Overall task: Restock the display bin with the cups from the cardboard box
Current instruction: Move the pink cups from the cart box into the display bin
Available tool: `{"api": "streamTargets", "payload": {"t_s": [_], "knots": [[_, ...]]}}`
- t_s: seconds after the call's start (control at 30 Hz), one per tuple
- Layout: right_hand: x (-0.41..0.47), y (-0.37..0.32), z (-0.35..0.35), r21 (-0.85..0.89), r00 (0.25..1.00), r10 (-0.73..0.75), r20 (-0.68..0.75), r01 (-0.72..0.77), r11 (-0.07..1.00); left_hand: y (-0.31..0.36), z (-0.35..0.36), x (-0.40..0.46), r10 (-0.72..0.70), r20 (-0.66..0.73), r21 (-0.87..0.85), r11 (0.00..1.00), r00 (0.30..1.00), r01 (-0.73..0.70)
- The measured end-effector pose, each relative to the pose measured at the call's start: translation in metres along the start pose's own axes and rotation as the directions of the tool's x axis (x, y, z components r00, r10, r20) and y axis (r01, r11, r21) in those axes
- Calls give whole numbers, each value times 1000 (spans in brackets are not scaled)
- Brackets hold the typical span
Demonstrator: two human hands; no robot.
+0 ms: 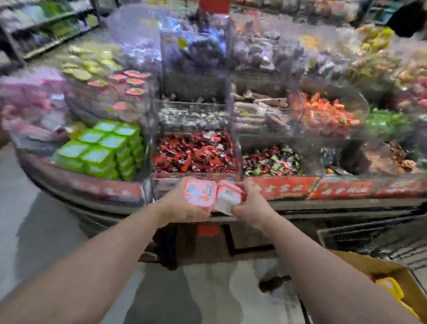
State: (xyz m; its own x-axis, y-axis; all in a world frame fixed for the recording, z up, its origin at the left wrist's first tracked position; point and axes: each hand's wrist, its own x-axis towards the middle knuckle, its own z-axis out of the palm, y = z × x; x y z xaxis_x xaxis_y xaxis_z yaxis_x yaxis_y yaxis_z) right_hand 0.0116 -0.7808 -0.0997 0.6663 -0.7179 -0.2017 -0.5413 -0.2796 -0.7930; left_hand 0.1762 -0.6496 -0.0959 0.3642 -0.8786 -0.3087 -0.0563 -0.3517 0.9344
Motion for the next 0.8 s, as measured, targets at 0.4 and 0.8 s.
{"api": "streamTargets", "payload": {"t_s": [0.4, 0.8], "knots": [[84, -278, 334, 202, 959, -167, 229, 120, 972, -87, -386, -145, -82, -348, -150, 988, 934, 31], [196, -420, 486, 155, 900, -252, 356, 209, 966, -134, -597, -129, -132, -578, -92, 991, 805, 96]]}}
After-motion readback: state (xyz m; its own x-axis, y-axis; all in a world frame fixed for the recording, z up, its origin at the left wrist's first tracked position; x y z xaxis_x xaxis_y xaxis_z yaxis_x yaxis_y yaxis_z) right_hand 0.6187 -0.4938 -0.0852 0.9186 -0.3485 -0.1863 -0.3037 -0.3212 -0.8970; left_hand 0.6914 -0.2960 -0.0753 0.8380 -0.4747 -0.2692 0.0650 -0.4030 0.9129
